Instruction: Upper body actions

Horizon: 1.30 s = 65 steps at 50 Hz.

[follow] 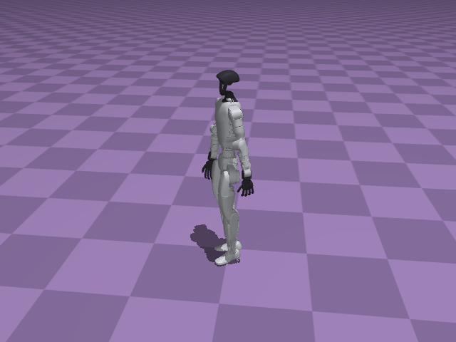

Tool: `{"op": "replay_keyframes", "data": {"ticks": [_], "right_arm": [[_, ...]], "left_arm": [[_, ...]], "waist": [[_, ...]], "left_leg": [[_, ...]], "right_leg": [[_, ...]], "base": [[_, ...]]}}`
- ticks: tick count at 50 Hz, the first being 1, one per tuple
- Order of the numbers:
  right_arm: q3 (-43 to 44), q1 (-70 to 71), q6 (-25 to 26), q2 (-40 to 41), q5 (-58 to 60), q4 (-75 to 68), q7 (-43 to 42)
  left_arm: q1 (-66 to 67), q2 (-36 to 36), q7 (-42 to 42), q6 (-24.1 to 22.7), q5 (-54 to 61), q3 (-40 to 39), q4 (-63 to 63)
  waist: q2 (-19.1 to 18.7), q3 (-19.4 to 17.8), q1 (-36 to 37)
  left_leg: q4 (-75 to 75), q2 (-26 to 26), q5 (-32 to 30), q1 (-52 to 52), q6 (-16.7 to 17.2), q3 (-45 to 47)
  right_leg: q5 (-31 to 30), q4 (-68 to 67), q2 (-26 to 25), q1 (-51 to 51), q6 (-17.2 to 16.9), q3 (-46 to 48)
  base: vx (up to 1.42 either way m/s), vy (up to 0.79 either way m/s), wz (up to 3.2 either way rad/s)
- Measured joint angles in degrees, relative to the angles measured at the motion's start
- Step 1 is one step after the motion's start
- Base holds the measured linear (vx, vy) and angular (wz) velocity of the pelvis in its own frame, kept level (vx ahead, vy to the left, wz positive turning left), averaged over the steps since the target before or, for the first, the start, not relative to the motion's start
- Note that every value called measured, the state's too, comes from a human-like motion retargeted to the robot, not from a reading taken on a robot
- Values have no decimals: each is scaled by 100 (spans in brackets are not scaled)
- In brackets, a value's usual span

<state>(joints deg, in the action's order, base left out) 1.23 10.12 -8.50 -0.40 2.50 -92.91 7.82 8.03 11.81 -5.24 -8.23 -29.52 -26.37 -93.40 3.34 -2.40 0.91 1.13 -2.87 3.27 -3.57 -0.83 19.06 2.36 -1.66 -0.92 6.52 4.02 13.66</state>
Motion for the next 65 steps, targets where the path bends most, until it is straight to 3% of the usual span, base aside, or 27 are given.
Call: {"op": "replay_keyframes", "data": {"ticks": [9,15,18,23,27,32,38,45,47,49,51,57,65], "right_arm": [[87,-99,-100,-90,249,-8,-71],[264,-443,-208,-226,429,-178,-331],[445,-733,-224,-273,512,-157,-373],[785,-1111,-220,-434,359,-164,-114],[982,-1411,-210,-641,352,-386,-210],[1256,-1947,-97,-799,294,-449,-470],[1680,-2278,68,-964,-57,-449,-649],[1856,-2049,20,-902,-374,-449,-475],[1819,-1913,-38,-853,-307,-449,-391],[1715,-1718,-83,-814,-168,-449,-311],[1592,-1547,-96,-782,-9,-433,-228],[1239,-1164,-112,-688,533,-164,-98],[962,-1075,-131,-742,587,-218,-327]], "left_arm": [[-448,4,95,33,-10,244,-220],[-924,-52,224,-11,151,800,-400],[-1098,-138,172,-84,231,1097,-268],[-1758,-308,-30,-147,272,1350,198],[-2545,-371,11,-185,546,1371,543],[-3191,-583,-16,-322,1066,1188,743],[-3372,-614,-82,-425,1125,1298,950],[-2794,-584,-1,-527,914,1336,829],[-2619,-619,33,-489,947,1284,645],[-2475,-614,40,-429,963,1204,457],[-2374,-598,77,-403,905,1141,353],[-2178,-599,169,-357,629,1101,352],[-1876,-618,166,-311,574,901,406]], "waist": [[22,-131,32],[-44,-239,36],[-119,-327,118],[-278,-747,74],[-260,-1001,-189],[-306,-1147,-491],[-420,-1148,-674],[-404,-764,-587],[-326,-564,-518],[-229,-431,-444],[-128,-370,-409],[-83,-328,-240],[-78,-349,-396]], "left_leg": [[-72,-92,72,-209,-181,136],[-111,-54,144,-389,-297,178],[-144,9,171,-528,-327,318],[-152,197,187,-708,-404,529],[-143,196,172,-752,-505,567],[-72,309,128,-753,-585,327],[-19,395,155,-800,-574,223],[-46,282,256,-791,-492,304],[-42,155,286,-703,-473,331],[-41,21,322,-666,-442,398],[-54,-103,341,-664,-413,440],[-72,-97,337,-533,-298,615],[-70,9,254,-457,-167,368]], "right_leg": [[107,-312,124,46,-219,-119],[459,-1201,203,-105,-396,-147],[125,-2022,237,-353,-313,-148],[-1325,-4514,434,-1567,4,-187],[-914,-6605,915,-2726,382,232],[-860,-7293,610,-3434,54,23],[-1046,-6117,466,-2763,-93,36],[-1734,-3471,134,-1174,-249,-322],[-1281,-2443,99,-688,-592,-499],[-472,-1598,161,-264,-552,-427],[-127,-998,168,-61,-464,-441],[-434,-243,275,-6,-522,-310],[-377,-127,109,26,-339,-206]], "base": [[10,12,-17],[13,12,-14],[13,18,-49],[-5,10,-43],[-7,8,-3],[2,-1,42],[2,1,11],[7,-3,-16],[4,-9,-23],[1,-10,-31],[-3,-10,-28],[-14,-16,-28],[-9,-15,25]]}}
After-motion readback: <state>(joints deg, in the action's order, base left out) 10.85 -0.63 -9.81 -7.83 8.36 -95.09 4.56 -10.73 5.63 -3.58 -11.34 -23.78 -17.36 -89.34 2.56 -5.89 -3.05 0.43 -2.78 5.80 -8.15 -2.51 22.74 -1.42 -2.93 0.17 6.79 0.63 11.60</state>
